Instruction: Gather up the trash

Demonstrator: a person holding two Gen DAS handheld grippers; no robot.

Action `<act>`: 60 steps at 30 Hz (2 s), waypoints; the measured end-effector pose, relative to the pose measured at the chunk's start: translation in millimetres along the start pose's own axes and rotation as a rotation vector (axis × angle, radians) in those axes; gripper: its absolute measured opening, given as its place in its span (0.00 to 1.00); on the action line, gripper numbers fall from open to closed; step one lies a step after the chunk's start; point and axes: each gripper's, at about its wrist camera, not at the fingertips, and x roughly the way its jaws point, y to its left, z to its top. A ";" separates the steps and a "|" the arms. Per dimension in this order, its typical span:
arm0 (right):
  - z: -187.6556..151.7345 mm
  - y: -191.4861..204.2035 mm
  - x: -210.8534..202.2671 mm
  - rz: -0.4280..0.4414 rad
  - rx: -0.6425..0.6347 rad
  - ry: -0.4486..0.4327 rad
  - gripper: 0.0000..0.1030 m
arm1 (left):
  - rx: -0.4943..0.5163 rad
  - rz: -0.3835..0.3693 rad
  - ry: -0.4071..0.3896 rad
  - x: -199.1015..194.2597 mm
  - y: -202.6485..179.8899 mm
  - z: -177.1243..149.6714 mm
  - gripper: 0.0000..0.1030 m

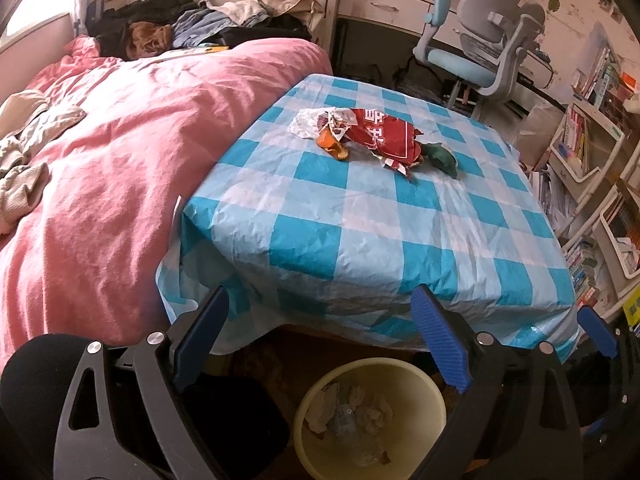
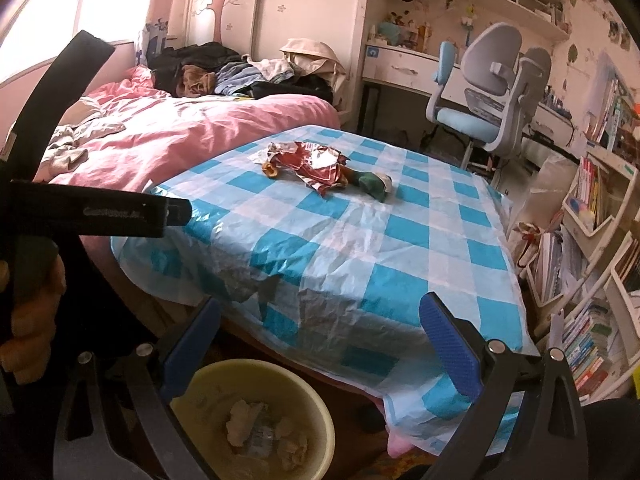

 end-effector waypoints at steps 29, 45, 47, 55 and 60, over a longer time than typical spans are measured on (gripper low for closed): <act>54.6 -29.7 74.0 0.122 0.079 0.061 0.92 | -0.129 0.071 0.118 80.5 21.0 93.7 0.86; 69.9 -36.4 114.2 0.175 0.095 0.128 0.92 | -0.018 0.039 0.137 169.0 -17.3 185.5 0.64; 71.3 -36.7 114.1 0.179 0.101 0.125 0.92 | 0.022 -0.014 0.174 178.4 -25.1 188.2 0.29; 70.0 -39.5 106.6 0.182 0.116 0.107 0.92 | 0.027 -0.110 0.185 141.9 -18.3 168.0 0.12; 65.6 -43.3 102.6 0.177 0.125 0.106 0.92 | 0.022 -0.141 0.263 117.8 -4.6 132.6 0.13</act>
